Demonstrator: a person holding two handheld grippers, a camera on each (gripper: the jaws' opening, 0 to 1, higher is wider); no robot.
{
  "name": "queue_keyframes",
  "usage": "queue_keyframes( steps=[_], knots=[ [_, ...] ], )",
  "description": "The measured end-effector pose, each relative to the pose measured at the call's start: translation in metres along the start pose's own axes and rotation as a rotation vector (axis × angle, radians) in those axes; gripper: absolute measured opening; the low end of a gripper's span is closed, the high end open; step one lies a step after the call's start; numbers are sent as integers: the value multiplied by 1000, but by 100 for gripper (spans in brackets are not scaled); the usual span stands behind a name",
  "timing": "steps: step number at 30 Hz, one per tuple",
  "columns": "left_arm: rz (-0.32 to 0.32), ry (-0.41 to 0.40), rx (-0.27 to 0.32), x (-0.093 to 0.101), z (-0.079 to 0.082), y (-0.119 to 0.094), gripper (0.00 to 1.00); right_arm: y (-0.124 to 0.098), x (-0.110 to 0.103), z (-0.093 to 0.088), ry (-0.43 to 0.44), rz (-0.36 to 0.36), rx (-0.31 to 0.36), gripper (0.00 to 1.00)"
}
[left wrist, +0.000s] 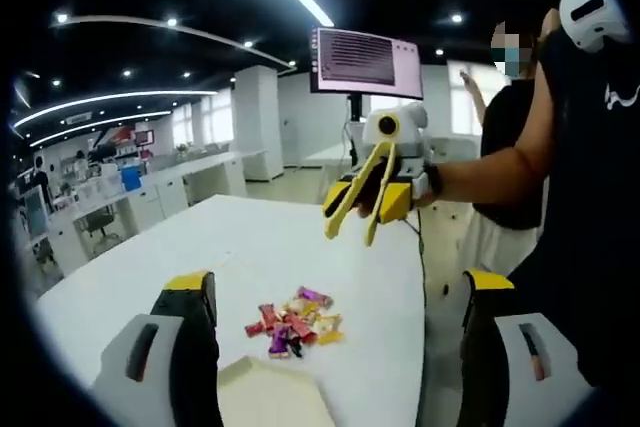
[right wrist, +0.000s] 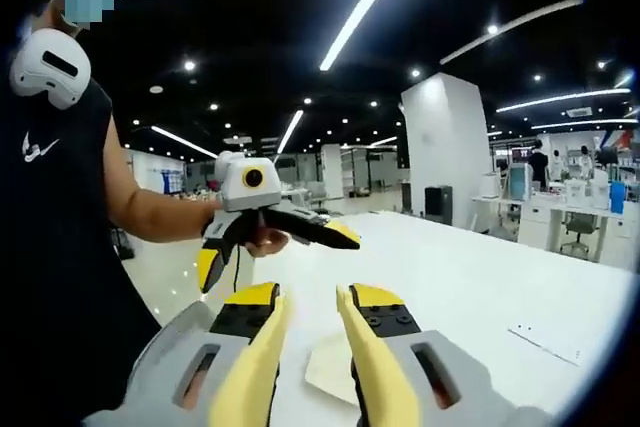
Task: Place the target food into the container with the food tongs after gripping and lifting it, then release it inside without dropping or visibly crushing the food.
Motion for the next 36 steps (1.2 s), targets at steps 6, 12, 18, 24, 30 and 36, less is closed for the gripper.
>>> queue_keyframes(
  steps=[6,12,18,24,30,36],
  knots=[
    [124,-31,-3,-8,-21,-19,99,-12,10,-3,-40,-36,-40,27],
    [223,-7,-59,-5,-64,-34,100,-25,21,-13,-47,-90,-76,26],
    [285,-56,-45,5,-102,-55,100,-35,31,-25,-58,-114,-123,26],
    [323,-85,-50,13,-122,-61,100,-41,38,-37,-70,-144,-170,27],
    [339,-86,-92,24,-151,-56,100,-45,44,-53,-73,-169,-228,27],
    [377,-137,-85,30,-169,-55,100,-56,51,-62,-70,-203,-263,27]
  ],
)
Point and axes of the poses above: the point that each gripper's makers call its tool centre point, and the gripper's own axes: y roughly forward along the fingers, x roughly to its right, z roughly out of its top, the point moved 6 cm from there along -y, roughly backward along the fingers, and after that the axes turned 2 degrees about y, right-handed, at the moved point
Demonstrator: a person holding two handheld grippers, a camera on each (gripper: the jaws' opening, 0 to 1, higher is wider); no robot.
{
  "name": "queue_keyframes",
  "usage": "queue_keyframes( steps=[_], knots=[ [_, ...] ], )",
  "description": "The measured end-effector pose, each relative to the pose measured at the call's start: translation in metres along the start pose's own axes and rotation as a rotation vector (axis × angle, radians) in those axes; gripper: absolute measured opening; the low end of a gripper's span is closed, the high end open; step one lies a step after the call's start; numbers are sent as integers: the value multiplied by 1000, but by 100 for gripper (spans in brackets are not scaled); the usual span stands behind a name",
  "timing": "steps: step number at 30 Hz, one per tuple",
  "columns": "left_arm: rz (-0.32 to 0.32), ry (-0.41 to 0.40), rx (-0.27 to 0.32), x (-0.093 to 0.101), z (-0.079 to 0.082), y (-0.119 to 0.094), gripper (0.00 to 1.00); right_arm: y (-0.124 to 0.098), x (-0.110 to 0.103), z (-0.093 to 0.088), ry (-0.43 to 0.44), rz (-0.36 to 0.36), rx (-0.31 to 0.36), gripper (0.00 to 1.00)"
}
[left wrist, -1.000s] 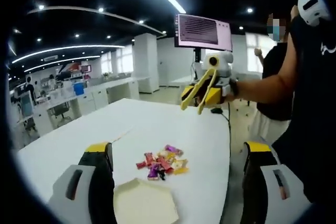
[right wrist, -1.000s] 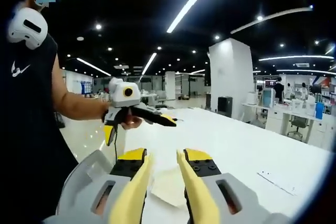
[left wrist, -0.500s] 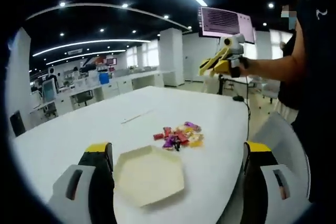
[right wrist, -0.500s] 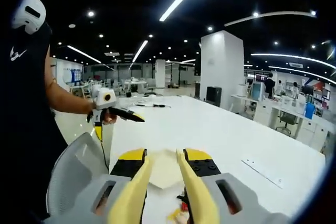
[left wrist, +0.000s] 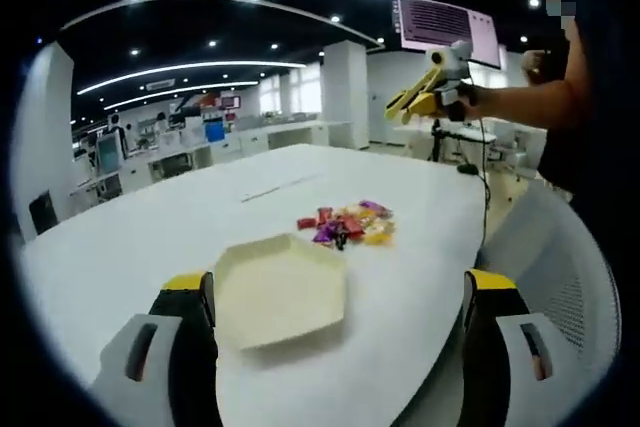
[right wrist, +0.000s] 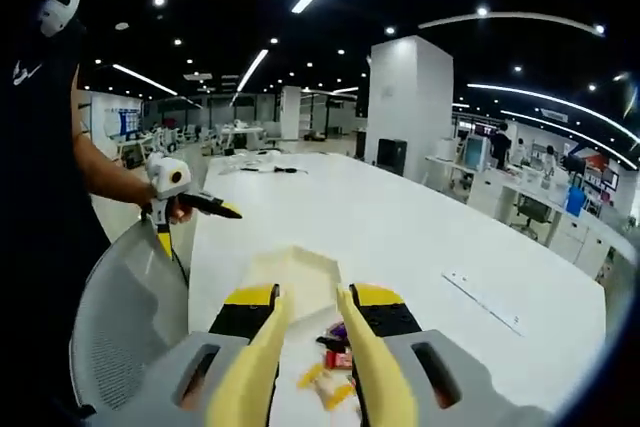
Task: Place the target food into the container with the food tongs after gripping and lifting it, then release it inside without dropping or visibly crushing the food.
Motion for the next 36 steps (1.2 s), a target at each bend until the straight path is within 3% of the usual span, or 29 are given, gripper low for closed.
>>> queue_keyframes(
  steps=[2,5,18,36],
  knots=[
    [-16,-23,6,5,-3,0,100,-2,-1,-2,5,9,-7,27],
    [-15,11,-12,10,-5,2,100,-3,-1,-5,-2,17,-26,27],
    [11,34,-10,10,-8,5,100,4,7,-24,-15,20,-73,27],
    [27,17,-16,7,-11,6,100,37,14,-87,-68,97,-251,27]
  ],
)
Point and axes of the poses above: the point that each gripper's makers call its tool centre point, and the gripper's own axes: y roughly forward along the fingers, x roughly to its right, z roughly out of its top, the point moved 6 cm from there along -y, roughly backward along the fingers, and after that the axes turned 2 degrees about y, right-handed, at the moved point
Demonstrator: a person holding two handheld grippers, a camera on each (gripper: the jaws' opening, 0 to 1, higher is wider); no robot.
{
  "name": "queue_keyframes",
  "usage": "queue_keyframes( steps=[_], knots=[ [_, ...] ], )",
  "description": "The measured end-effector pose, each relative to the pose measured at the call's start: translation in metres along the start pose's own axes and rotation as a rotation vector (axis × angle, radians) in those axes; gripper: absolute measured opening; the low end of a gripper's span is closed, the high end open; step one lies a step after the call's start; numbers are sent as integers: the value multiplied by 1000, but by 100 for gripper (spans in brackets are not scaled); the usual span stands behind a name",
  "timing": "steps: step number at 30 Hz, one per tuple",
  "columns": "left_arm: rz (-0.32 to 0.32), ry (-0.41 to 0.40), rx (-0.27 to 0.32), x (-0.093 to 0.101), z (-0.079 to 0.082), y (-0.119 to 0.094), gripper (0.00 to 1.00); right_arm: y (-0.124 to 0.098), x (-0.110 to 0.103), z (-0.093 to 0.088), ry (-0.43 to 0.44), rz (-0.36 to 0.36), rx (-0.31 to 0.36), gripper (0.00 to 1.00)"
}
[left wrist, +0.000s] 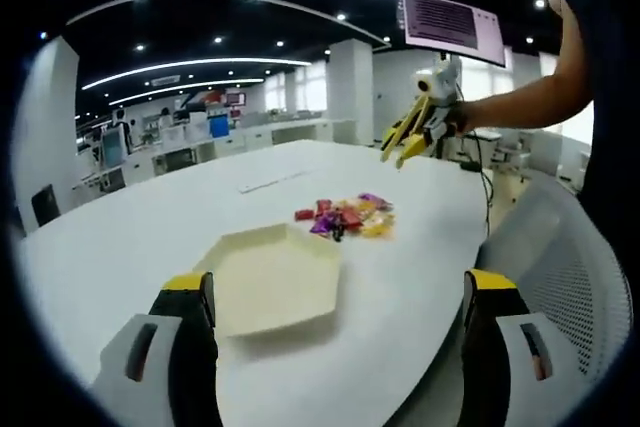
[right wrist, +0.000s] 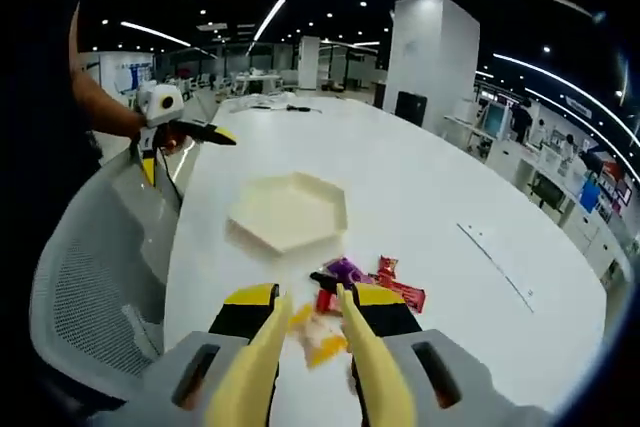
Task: Place the target food into the container with the food tongs after gripping and lifting it, then release it inside without dropping or visibly crushing the food.
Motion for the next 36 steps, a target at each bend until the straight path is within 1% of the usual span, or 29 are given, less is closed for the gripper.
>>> queue_keyframes(
  steps=[2,3,5,8,9,15,17,23,26,29,33,36],
  knots=[
    [1,-2,-3,0,-1,0,100,6,0,-8,-12,9,-30,27],
    [3,-1,-7,0,-1,0,100,11,0,-15,-29,19,-63,27],
    [4,-2,-8,0,-1,1,100,18,2,-22,-38,27,-83,27],
    [7,-4,-17,-2,-2,1,100,27,6,-31,-28,45,-100,27],
    [8,-4,-16,-2,-2,1,100,30,7,-36,-43,49,-127,27],
    [13,-6,-22,-4,-3,1,100,45,9,-48,-66,84,-170,27],
    [14,-11,-24,-4,-4,1,100,50,9,-53,-85,96,-197,27],
    [11,-19,-26,-4,-5,2,100,59,12,-56,-122,105,-221,28],
    [3,-19,-28,-3,-5,2,100,64,12,-59,-160,115,-255,28],
    [8,-23,-25,-3,-5,2,99,68,12,-60,-160,130,-259,28],
    [12,-33,-24,-5,-5,2,99,73,16,-64,-177,136,-283,28],
    [12,-16,-32,-4,-6,2,99,76,17,-63,-178,142,-290,29]
  ],
)
Point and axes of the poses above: the point that each gripper's makers call its tool centre point, and the gripper's own axes: y roughly forward along the fingers, x roughly to its right, z roughly out of its top, the point moved 6 cm from there along -y, roughly backward along the fingers, and after that the axes turned 2 degrees about y, right-handed, at the moved point
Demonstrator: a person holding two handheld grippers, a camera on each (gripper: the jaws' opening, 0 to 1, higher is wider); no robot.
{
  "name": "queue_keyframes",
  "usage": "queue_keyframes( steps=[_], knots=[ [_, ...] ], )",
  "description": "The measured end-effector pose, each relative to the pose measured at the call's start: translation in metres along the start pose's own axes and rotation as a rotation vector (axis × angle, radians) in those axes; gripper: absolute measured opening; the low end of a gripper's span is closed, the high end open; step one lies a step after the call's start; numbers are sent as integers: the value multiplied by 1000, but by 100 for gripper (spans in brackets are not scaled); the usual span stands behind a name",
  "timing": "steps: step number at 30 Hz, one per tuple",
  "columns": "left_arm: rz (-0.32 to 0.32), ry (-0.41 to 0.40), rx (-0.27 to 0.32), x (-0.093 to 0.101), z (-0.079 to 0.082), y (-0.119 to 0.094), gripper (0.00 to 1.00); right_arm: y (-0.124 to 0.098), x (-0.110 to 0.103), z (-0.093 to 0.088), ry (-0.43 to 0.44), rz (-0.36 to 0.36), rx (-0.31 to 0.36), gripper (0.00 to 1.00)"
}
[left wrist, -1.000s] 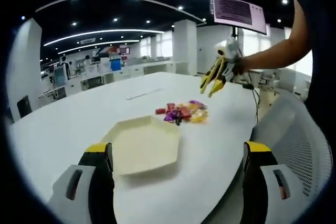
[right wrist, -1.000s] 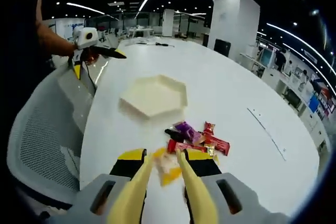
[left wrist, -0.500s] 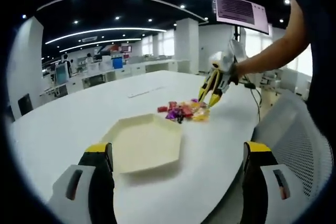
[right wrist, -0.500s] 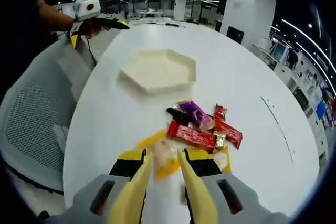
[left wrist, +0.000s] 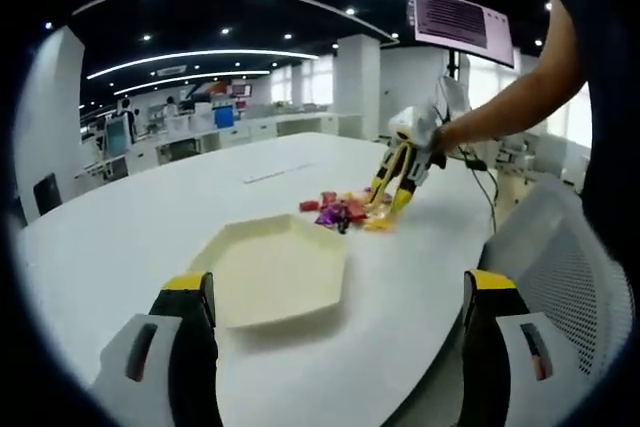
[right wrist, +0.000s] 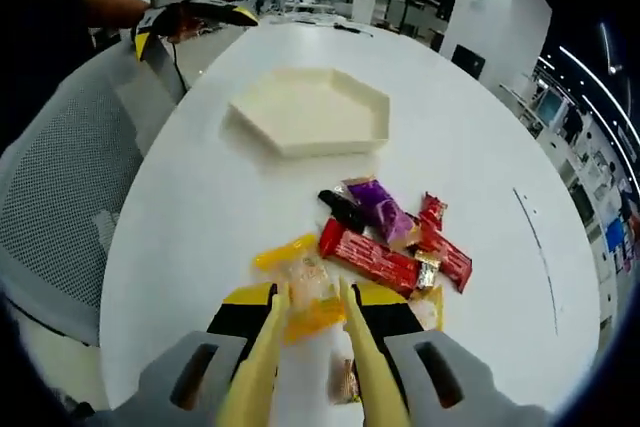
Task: Place the target food into the container with the food tongs after gripping and lifting it, then release it inside without dropping or visibly crushing the food.
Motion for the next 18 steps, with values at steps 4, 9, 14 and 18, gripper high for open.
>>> queue_keyframes(
  steps=[4,9,14,18],
  knots=[
    [-4,4,-5,1,0,0,99,6,-1,0,9,41,-16,28],
    [-3,4,-6,1,0,0,99,7,3,2,73,44,-42,24],
    [3,4,-3,-1,0,0,99,6,5,2,121,34,-39,19],
    [5,6,-2,-1,0,0,99,3,4,2,145,12,-32,19]
  ],
)
Point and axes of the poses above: the point that each gripper's makers call its tool centre point, and the gripper's own axes: y roughly forward along the fingers, x roughly to its right, z roughly out of its top, the point moved 6 cm from there along -y, roughly backward along the fingers, and after that the axes turned 2 degrees about y, right-handed, at the moved point
